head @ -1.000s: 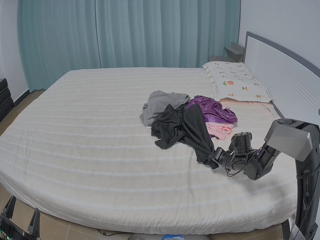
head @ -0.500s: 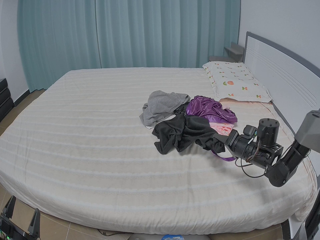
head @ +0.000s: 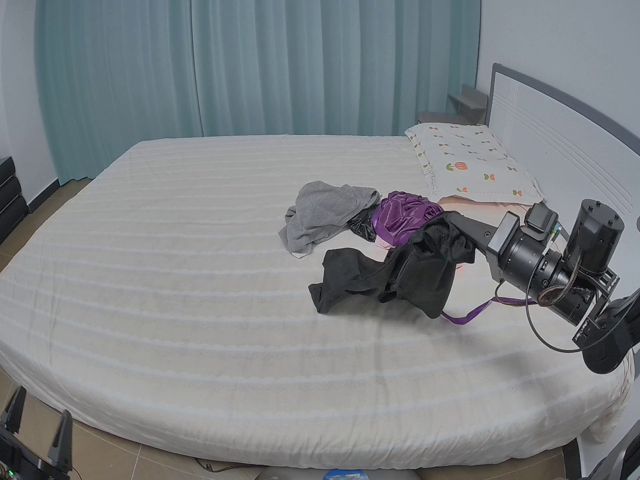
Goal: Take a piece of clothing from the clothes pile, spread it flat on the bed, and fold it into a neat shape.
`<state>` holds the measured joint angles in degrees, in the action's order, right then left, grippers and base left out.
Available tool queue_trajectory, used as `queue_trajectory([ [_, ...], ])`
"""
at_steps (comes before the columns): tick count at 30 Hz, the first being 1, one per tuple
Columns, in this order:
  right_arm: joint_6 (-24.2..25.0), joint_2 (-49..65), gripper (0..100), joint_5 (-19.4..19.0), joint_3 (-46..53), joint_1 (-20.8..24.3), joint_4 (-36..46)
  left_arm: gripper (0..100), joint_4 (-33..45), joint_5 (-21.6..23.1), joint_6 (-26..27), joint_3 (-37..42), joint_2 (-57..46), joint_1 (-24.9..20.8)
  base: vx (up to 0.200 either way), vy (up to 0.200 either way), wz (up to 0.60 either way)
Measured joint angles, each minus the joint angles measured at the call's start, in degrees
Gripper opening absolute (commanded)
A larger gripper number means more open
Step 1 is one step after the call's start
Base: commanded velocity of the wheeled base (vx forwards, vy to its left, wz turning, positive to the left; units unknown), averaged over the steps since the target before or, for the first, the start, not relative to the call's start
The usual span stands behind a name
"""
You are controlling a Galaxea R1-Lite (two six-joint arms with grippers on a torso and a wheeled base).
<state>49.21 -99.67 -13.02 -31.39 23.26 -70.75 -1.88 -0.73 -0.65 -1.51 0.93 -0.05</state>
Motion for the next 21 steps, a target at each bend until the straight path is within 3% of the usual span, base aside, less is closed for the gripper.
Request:
queue_trajectory([
  [4, 0.0, 0.8, 0, 0.0, 0.0, 0.2, 0.0, 100, -2.3, -0.1, -3.7, -5.3, 1.5, -0.1, 0.000, 0.000, 0.00],
  [9, -0.1, 0.8, 0, 0.1, -0.6, 0.5, -0.2, 100, -3.9, 0.1, -3.7, -11.3, 9.1, -0.4, 0.000, 0.000, 0.00],
  [21, -0.4, 3.7, 0, 0.1, -4.0, 1.6, 2.5, 100, -15.4, 5.2, -2.0, -11.8, 38.4, -7.3, 0.000, 0.000, 0.00],
])
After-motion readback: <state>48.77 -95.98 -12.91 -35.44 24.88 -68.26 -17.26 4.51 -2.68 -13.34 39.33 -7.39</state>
